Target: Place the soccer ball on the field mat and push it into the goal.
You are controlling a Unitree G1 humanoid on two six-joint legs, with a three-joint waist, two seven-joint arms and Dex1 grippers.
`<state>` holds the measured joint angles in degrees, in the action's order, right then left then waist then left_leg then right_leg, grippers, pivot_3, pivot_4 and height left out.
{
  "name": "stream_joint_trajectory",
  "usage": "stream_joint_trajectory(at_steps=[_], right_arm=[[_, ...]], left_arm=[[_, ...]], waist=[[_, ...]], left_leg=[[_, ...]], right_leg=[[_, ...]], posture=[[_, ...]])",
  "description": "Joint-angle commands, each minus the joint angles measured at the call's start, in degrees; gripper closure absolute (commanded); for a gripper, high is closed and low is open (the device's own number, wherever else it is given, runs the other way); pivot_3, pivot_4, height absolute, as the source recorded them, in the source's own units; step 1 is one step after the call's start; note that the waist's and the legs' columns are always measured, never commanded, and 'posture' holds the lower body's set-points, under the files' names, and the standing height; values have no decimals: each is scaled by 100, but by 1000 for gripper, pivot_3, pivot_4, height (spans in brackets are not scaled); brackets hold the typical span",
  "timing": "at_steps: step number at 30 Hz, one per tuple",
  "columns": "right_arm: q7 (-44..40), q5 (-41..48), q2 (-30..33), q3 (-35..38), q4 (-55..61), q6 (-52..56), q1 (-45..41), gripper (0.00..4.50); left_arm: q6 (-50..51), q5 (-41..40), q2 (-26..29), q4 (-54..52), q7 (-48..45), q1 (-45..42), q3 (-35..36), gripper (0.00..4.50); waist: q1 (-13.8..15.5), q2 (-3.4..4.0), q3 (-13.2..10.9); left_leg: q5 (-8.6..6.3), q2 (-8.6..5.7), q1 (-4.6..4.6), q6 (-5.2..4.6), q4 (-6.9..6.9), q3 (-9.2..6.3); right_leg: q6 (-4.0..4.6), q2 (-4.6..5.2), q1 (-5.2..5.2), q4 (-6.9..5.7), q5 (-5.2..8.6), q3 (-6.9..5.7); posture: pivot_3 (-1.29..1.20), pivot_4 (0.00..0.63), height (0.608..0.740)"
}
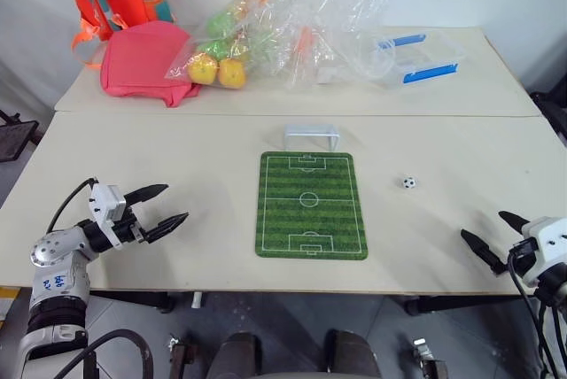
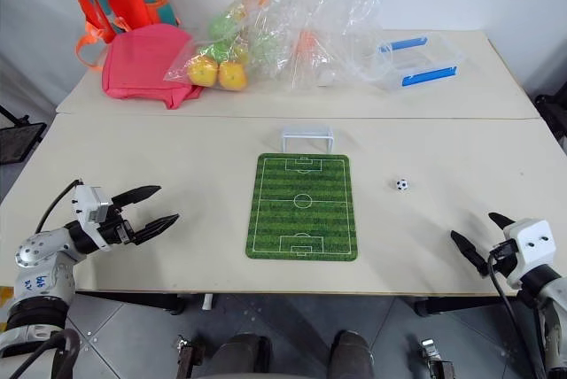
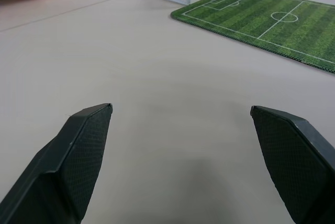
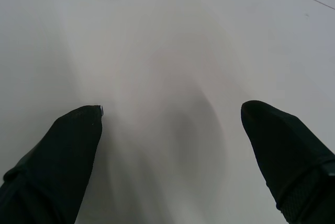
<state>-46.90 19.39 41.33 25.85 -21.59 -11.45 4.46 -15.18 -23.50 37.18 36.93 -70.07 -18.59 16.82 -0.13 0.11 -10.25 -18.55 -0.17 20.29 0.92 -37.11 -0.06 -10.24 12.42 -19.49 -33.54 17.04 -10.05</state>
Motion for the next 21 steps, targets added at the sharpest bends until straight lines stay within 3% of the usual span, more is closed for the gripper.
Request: stream_joint_trajectory(at_steps=[1, 12, 16, 21], right_arm=[[11, 56, 114, 221, 132, -32, 137, 37], [415, 654, 246, 369, 2117, 1957, 371, 37], [572, 671, 358, 121, 2582, 2647, -79, 37], [378, 255, 426, -791, 1840, 2943, -1393, 37]], left_arm=[[158, -41, 87, -22, 31, -28, 53, 0], [333, -58, 13, -483, 96, 2, -11, 0], [519, -110, -130, -919, 92, -26, -153, 0], [759, -150, -348, -1493, 43, -37, -435, 0]], waist=[[0, 0, 0], [-10, 1, -1], [8, 2, -1], [-1, -7, -6]], left_leg=[[0, 0, 0, 0, 0, 0], [-1, 4, 0, 0, 0, 16], [-1, 5, 0, -1, -1, 20], [-2, 6, 1, -2, -6, 24]], right_leg=[[0, 0, 0, 0, 0, 0], [1, -3, -13, -5, -1, 17], [2, -4, -17, -8, -1, 23], [3, -6, -16, -8, -2, 27]], posture=[[0, 150, 740], [0, 150, 740], [0, 150, 740], [0, 150, 740]])
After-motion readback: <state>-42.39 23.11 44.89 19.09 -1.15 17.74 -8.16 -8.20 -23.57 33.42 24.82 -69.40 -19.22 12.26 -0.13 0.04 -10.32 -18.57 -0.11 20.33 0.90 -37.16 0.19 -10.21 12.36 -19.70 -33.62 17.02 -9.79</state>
